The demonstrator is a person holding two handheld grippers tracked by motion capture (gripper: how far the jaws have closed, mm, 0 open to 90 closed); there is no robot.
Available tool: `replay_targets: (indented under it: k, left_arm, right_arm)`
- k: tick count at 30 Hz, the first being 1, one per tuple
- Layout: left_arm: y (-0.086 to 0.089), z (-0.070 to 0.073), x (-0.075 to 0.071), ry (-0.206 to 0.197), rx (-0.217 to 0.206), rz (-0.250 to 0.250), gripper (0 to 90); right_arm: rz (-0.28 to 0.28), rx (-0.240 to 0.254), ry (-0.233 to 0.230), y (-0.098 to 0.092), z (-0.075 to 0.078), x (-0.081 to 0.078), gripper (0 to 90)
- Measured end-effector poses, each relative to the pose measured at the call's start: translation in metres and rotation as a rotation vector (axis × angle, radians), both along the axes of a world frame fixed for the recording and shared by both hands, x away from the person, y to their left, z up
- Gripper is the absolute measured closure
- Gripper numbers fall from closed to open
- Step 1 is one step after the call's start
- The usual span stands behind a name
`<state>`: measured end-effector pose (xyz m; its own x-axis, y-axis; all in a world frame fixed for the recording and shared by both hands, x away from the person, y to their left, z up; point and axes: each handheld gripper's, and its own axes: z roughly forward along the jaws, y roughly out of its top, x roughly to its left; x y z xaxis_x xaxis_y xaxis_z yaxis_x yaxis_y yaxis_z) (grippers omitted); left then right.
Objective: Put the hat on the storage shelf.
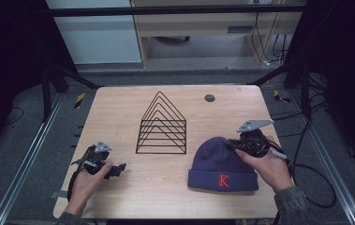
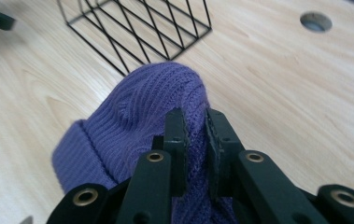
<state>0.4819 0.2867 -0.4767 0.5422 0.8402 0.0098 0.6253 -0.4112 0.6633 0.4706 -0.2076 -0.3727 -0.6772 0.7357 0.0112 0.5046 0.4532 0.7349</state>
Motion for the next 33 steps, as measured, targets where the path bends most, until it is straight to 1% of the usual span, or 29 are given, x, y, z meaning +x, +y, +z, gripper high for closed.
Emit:
replay_targets:
  k: [1,2,4,8,9,11,12,13,15,16,18,20,22,24,27,30,31,33]
  left_arm:
    - [0.0,0.0,0.0,0.0,0.0,0.0,5.9]
    - [0.0,0.001,0.0,-0.008,-0.003,0.003,5.9]
    - [0.001,0.004,-0.002,-0.017,-0.019,0.007,6.3]
    - [0.004,0.015,-0.006,-0.066,-0.076,0.024,8.2]
    - [0.004,0.019,-0.008,-0.083,-0.097,0.029,8.3]
    - [0.004,0.028,-0.01,-0.119,-0.118,0.029,8.4]
    - [0.003,0.034,-0.01,-0.134,-0.136,0.028,8.5]
    - [0.002,0.04,-0.01,-0.149,-0.146,0.019,8.5]
    - [-0.001,0.051,-0.01,-0.174,-0.157,0.016,8.7]
    - [-0.003,0.059,-0.009,-0.188,-0.161,0.002,8.7]
    - [-0.008,0.07,-0.007,-0.196,-0.164,-0.021,8.6]
    - [-0.013,0.081,-0.004,-0.207,-0.182,-0.04,8.6]
    - [-0.019,0.092,-0.001,-0.213,-0.189,-0.06,8.6]
    - [-0.024,0.1,0.002,-0.213,-0.199,-0.072,8.6]
    - [-0.03,0.114,0.006,-0.202,-0.215,-0.092,8.6]
    - [-0.034,0.128,0.011,-0.197,-0.223,-0.114,8.6]
    - [-0.034,0.128,0.011,-0.197,-0.223,-0.114,8.5]
    - [-0.035,0.133,0.014,-0.187,-0.236,-0.123,8.3]
  right_arm:
    - [0.0,0.0,0.0,0.0,0.0,0.0,80.4]
    - [0.015,0.003,-0.01,0.002,0.004,-0.004,80.5]
    - [0.022,0.014,-0.016,0.004,0.007,-0.005,80.7]
    - [0.033,0.023,-0.036,0.006,0.019,-0.009,80.9]
    - [0.036,0.029,-0.042,0.006,0.022,-0.01,80.9]
    - [0.05,0.031,-0.065,0.008,0.033,-0.011,80.9]
    - [0.053,0.032,-0.077,0.008,0.038,-0.011,80.9]
    - [0.056,0.035,-0.085,0.008,0.043,-0.011,80.9]
    - [0.057,0.035,-0.101,0.008,0.051,-0.01,80.9]
    - [0.058,0.036,-0.105,0.008,0.054,-0.008,80.9]
    - [0.056,0.036,-0.12,0.009,0.063,-0.005,80.9]
    - [0.056,0.041,-0.127,0.009,0.069,-0.002,80.9]
    - [0.06,0.041,-0.131,0.01,0.074,0.001,80.9]
    - [0.055,0.039,-0.134,0.011,0.079,0.003,80.9]
    - [0.055,0.047,-0.144,0.012,0.086,0.005,80.9]
    - [0.054,0.05,-0.157,0.014,0.094,0.006,80.9]
    - [0.054,0.05,-0.157,0.014,0.094,0.006,80.9]
    - [0.053,0.054,-0.158,0.015,0.101,0.006,80.8]
